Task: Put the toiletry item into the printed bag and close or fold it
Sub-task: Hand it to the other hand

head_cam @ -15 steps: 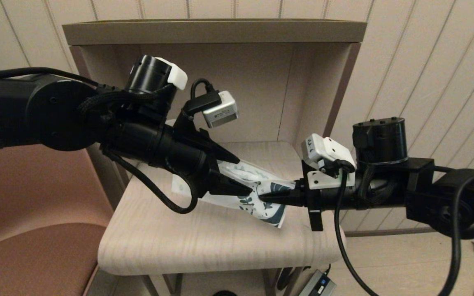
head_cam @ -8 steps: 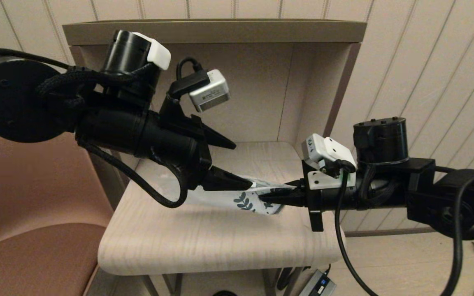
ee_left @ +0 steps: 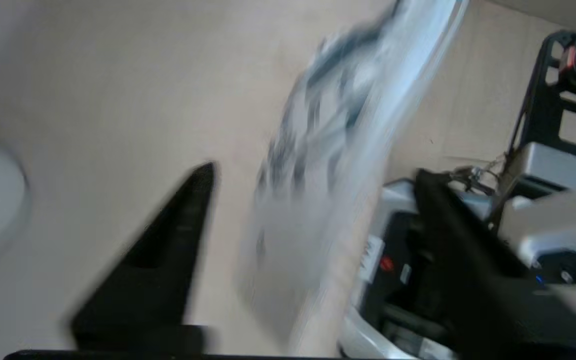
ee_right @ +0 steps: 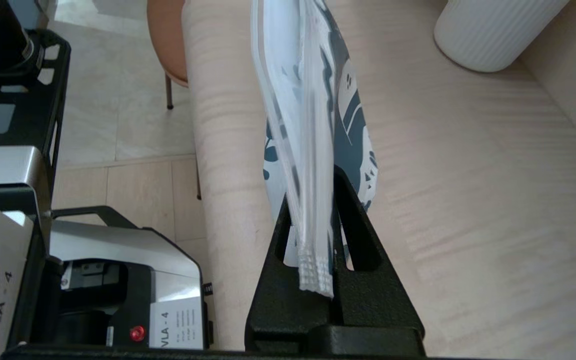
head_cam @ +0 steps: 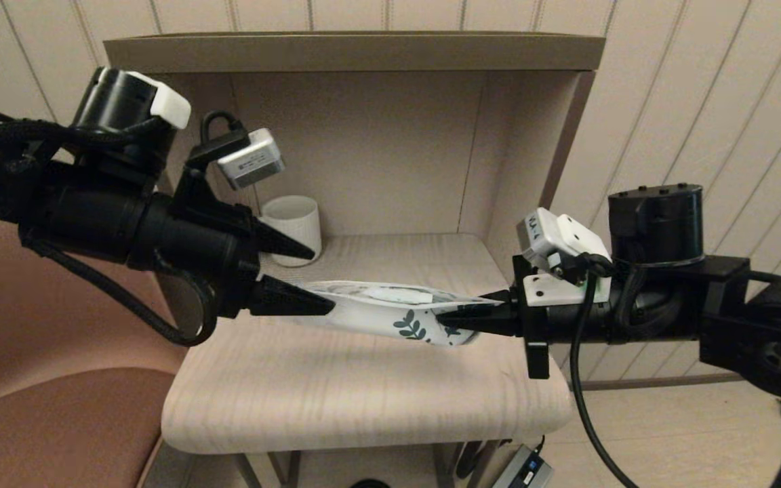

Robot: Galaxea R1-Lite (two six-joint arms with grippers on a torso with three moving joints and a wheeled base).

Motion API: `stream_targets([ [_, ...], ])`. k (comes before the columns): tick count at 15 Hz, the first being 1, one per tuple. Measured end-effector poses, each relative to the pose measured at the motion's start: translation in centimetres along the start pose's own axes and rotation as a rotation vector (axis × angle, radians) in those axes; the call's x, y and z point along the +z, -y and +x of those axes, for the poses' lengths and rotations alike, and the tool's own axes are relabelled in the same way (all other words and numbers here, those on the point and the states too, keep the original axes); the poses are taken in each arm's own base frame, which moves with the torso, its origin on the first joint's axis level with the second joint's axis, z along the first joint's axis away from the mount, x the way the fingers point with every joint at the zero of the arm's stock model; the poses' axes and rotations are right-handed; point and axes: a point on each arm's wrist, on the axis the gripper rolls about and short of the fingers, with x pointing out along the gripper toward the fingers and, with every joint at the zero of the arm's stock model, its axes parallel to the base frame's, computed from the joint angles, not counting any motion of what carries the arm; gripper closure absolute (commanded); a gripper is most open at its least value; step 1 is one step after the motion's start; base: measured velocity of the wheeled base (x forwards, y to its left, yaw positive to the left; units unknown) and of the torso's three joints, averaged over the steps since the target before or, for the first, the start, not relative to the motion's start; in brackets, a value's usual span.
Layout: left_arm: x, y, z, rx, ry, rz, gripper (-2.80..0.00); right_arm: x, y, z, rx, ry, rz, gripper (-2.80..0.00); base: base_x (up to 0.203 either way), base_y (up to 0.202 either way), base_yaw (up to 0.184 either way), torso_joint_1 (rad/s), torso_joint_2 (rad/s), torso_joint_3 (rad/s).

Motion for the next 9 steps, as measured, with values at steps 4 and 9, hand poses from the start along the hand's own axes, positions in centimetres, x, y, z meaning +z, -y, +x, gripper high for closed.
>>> stream_targets([
  [4,-2.0,-0.5,-3.8,0.050,0.064,-0.055,0.00,0.3,-0.1,-0.6,-0.011,0.004,0.008,0.00,0.000,0.000,0.000,0.000,0.00,0.000],
  [9,-3.5,0.1,-6.1,0.073,0.092,-0.087,0.00,0.6,-0.2,-1.0,-0.023,0.008,0.007,0.00,0.000,0.000,0.000,0.000,0.00,0.000],
])
